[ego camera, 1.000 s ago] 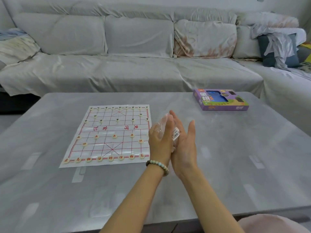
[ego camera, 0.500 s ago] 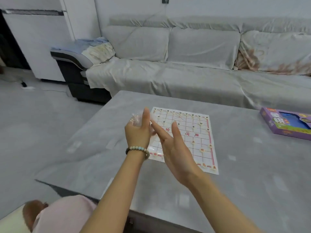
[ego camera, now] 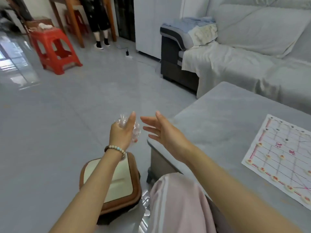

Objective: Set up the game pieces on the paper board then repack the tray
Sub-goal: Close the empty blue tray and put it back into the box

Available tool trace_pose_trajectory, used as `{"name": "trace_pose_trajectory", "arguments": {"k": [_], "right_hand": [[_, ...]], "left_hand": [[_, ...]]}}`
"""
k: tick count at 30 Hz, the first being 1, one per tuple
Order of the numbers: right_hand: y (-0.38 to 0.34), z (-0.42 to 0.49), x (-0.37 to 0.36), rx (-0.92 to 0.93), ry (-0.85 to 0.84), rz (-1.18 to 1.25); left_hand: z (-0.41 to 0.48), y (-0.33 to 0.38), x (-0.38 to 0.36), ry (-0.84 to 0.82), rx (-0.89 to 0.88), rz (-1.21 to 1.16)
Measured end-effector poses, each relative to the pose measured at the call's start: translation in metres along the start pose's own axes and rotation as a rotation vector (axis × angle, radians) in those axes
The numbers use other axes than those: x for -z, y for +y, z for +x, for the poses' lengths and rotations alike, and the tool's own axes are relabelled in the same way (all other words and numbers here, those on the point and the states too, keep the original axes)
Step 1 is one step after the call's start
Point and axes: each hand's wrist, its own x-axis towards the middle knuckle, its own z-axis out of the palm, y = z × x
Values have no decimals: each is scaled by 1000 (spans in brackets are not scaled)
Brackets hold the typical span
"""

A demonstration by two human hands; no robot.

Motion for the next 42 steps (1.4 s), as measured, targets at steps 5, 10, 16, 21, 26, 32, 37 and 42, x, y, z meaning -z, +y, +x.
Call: {"name": "trace_pose_trajectory", "arguments": {"k": [5, 10, 16, 21, 26, 32, 37, 42], "right_hand": [[48, 46, -51, -247, -190, -218], [97, 68, -64, -445, -217, -334], [115, 70, -44, -544, -176, -310], [113, 70, -37, -542, -134, -238], [112, 66, -38, -545, -164, -269], [112, 65, -37, -536, -145, -261], [110, 63, -37, -519, -169, -256], [109, 61, -41, -508, -263, -249]], "left_hand": [[2, -95, 64, -251, 182, 239], [-13, -174, 78, -327, 242, 470], [-6, -205, 67, -261, -17, 530], [-9, -239, 61, -369, -143, 627], [-17, -257, 56, -490, 19, 704], [-11, -265, 48, -638, 261, 724], [-4, -262, 50, -671, 289, 930], [-2, -264, 56, -702, 348, 742]]}}
